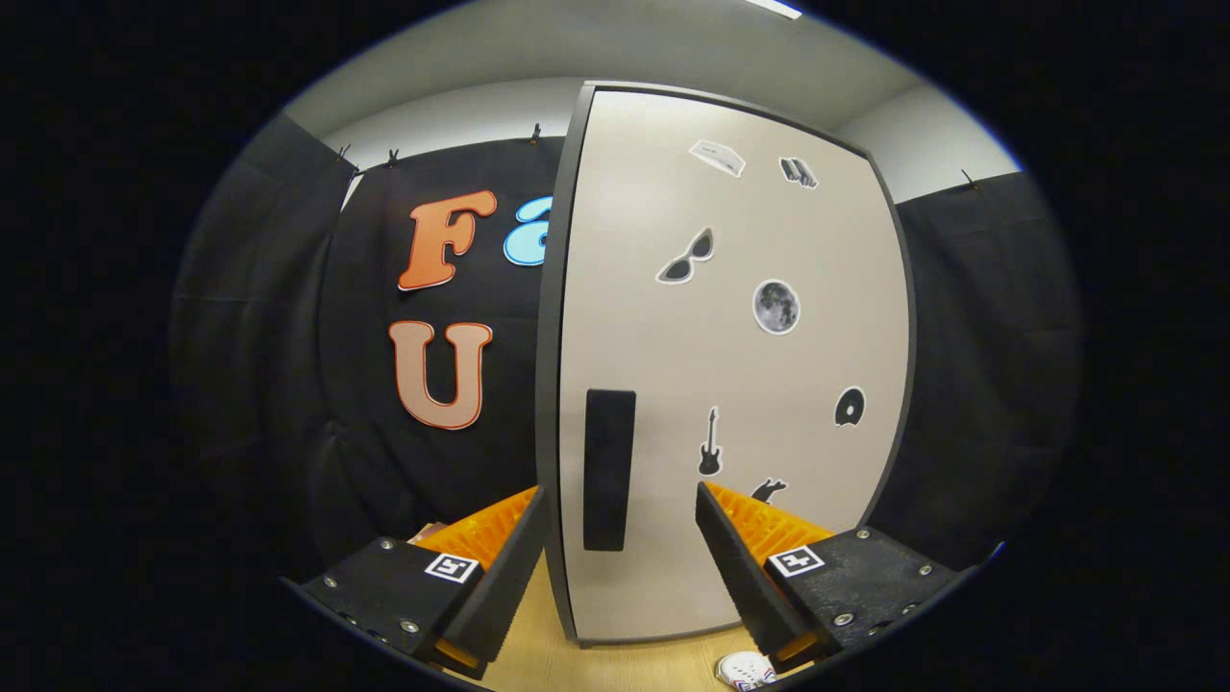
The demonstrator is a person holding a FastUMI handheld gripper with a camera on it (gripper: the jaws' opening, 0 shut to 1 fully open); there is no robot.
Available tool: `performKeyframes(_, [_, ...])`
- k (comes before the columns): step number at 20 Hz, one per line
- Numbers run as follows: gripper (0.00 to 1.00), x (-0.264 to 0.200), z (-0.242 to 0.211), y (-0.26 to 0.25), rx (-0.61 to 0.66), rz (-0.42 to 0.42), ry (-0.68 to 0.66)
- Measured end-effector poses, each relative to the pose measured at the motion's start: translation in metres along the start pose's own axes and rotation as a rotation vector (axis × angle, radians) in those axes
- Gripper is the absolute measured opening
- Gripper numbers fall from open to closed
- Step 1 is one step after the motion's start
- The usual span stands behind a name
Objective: Open the shoe cabinet door, grab the shoes and put them into the shoe cabinet, then close the shoe cabinet door.
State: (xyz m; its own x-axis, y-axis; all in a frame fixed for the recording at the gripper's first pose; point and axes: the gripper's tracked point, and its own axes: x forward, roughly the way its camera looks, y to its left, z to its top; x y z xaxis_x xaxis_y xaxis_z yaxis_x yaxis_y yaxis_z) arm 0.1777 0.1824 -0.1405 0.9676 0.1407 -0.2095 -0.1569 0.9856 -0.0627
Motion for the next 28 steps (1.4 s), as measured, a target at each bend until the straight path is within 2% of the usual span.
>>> performKeyframes(5, [0.83,0.036,-0.016,0.009,-0.015,-0.01,0.034])
performKeyframes(9, [0.57,0.049,-0.026,0.006,0.028,-0.029,0.073])
performKeyframes(10, [0.42,0.045,-0.022,0.007,0.048,-0.028,0.059])
performKeyframes(12, [0.36,0.045,-0.024,0.007,0.054,-0.019,0.057])
performKeyframes(14, [0.33,0.041,-0.023,0.008,0.025,-0.015,0.037])
performKeyframes(17, [0.3,0.025,-0.023,0.006,0.049,0.007,0.034])
performKeyframes(20, [0.27,-0.004,-0.025,-0.005,0.034,0.024,0.026])
performKeyframes(28, [0.27,-0.072,-0.03,-0.045,0.067,0.036,0.021])
